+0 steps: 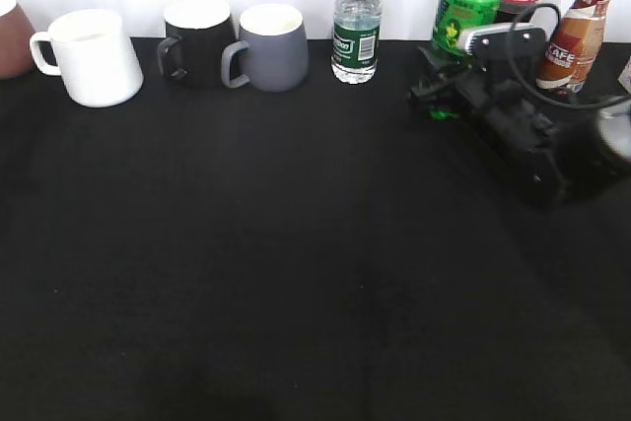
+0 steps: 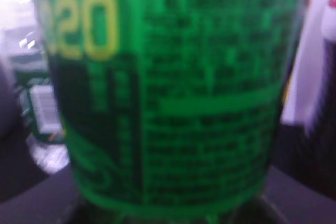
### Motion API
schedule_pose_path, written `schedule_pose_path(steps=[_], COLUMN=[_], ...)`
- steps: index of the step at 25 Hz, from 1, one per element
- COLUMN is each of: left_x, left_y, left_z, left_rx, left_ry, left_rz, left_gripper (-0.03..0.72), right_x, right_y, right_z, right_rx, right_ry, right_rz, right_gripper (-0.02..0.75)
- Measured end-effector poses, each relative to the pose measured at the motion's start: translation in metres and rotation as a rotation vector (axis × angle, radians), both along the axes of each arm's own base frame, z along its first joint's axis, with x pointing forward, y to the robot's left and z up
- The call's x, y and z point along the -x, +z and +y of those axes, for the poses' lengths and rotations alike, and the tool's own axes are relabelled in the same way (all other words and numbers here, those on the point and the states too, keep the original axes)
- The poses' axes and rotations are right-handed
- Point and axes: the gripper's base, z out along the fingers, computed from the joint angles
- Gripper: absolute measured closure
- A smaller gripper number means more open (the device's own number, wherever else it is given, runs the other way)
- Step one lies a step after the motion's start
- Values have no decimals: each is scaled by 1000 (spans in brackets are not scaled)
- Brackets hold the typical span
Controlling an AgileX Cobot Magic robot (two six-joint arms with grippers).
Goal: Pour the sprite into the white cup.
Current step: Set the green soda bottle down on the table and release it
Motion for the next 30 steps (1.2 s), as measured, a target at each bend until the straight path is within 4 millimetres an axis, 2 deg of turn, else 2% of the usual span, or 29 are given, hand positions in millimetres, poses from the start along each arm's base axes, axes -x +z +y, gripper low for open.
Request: schedule_pose_path(steps=[2,4,10,13,18,23,27,30], left_x=[0,0,0,0,0,-2,-2,-4], left_y=[0,0,0,0,-1,-5,-6,-9], left_z=[0,0,0,0,0,1,2,3], left_rx=[-1,-2,-4,-4,-5,-12,-8,-4], left_ry=[-1,-2,-4,-4,-1,16,21,43], left_rz=[-1,0,0,0,10,60,64,104], left_gripper=[358,363,363,363,364,364,364,364], right_x=[-15,-22,-21,-20,-19,-16,1,14], right_y=[-3,-5,-5,-9,-17,7,10,26], right_z=[5,7,12,13,12,12,7,3], right_rx=[2,0,-2,-22,-8,-2,10,9], right_ry=[16,18,91,100,96,97,96,96], right_rz=[-27,-39,-44,-12,36,21,67,63], right_gripper=[362,362,362,193,162,162,162,162])
